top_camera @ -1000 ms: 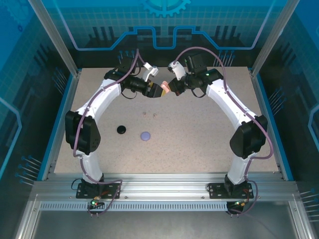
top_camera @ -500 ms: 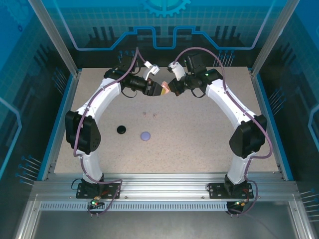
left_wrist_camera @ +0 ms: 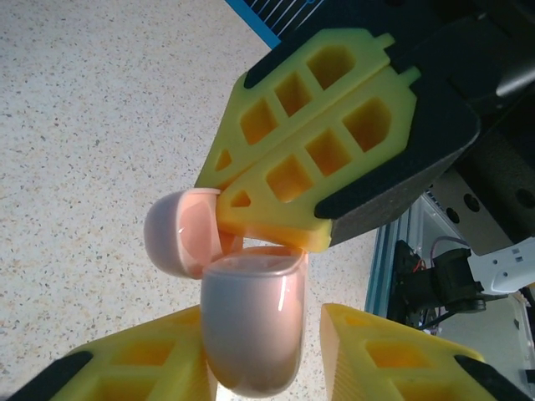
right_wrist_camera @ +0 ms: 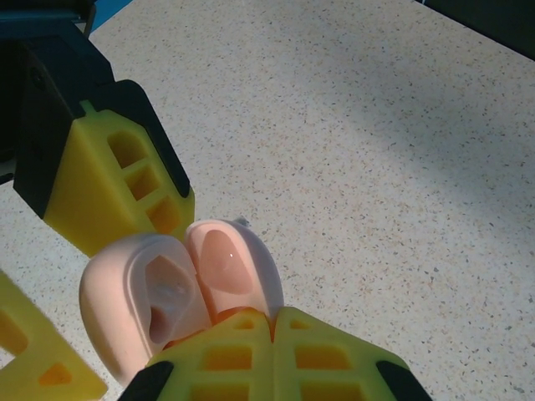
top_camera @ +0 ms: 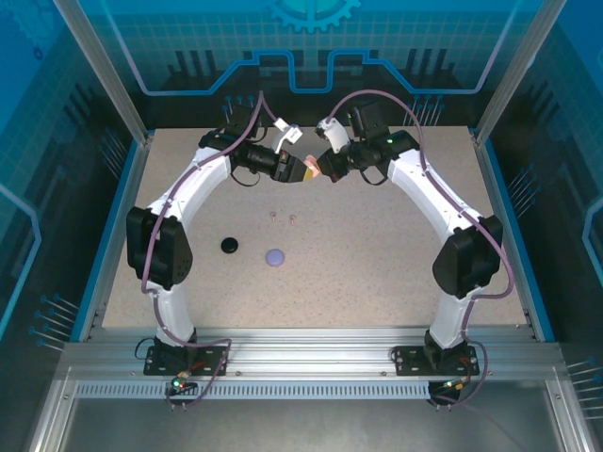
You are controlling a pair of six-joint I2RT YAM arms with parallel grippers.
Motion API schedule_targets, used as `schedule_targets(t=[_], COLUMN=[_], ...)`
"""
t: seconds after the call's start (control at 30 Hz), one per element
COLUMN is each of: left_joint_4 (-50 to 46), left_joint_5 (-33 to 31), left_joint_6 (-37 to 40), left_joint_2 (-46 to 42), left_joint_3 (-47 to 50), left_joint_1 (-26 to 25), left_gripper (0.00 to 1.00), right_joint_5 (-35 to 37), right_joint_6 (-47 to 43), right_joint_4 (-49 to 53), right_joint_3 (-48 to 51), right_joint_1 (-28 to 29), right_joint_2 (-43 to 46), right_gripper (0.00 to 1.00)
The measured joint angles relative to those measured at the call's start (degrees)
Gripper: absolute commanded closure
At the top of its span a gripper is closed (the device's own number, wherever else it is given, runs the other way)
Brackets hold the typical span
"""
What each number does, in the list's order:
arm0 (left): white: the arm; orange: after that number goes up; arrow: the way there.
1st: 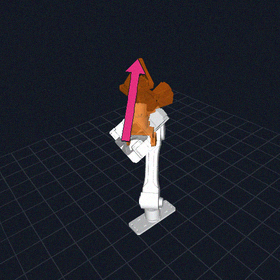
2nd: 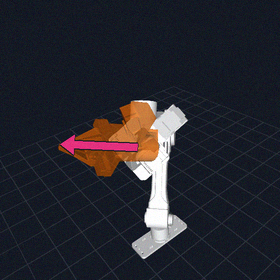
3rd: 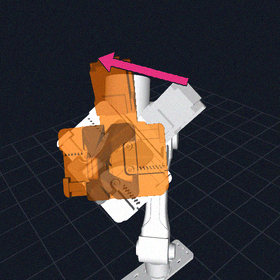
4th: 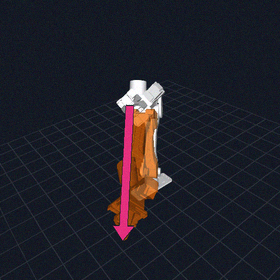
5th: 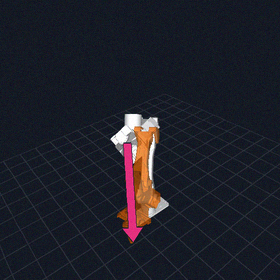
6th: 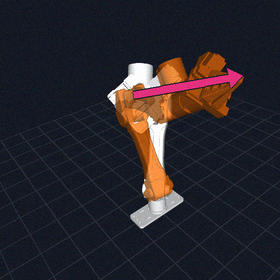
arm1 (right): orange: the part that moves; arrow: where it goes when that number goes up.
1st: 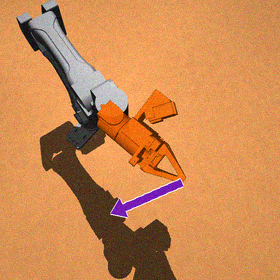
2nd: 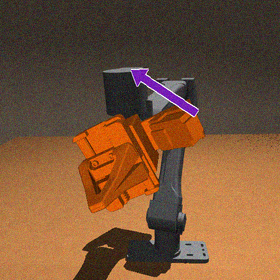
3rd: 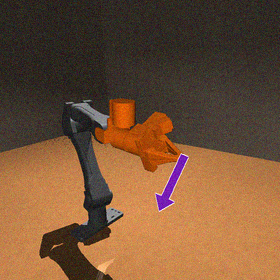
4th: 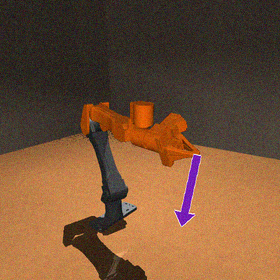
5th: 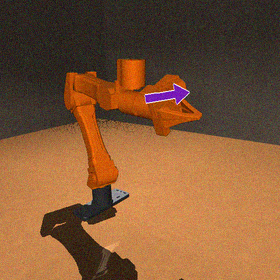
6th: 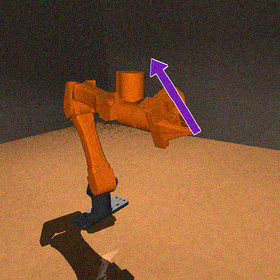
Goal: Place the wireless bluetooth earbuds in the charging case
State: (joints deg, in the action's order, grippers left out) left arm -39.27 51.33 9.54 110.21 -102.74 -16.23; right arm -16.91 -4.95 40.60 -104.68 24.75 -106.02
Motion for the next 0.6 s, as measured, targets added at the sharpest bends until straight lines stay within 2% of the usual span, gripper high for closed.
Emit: schedule_targets(t=[0.27,0.33,0.43,0.6], left_joint_4=[-0.2,0.0,0.7,9.4], left_joint_5=[1.1,1.2,1.7,2.2], left_joint_6=[-0.2,-0.2,-0.6,-5.5], left_joint_2=[0.3,0.3,0.3,-1.9], left_joint_3=[0.0,0.0,0.0,5.9], left_joint_1=[0.4,0.4,0.7,1.7], left_gripper=[0.87,0.91,0.99,1.0], right_joint_5=[-0.1,-0.1,0.7,0.5], right_joint_6=[0.4,0.9,1.6,4.6], right_joint_4=[-0.2,-0.2,-0.2,-1.8], right_joint_3=[-0.1,-0.3,-0.6,-0.2], right_joint_1=[0.0,0.0,-0.1,-1.4], right_joint_2=[-0.1,-0.1,-0.1,0.8], right_gripper=[1.0,0.88,0.64,0.45])
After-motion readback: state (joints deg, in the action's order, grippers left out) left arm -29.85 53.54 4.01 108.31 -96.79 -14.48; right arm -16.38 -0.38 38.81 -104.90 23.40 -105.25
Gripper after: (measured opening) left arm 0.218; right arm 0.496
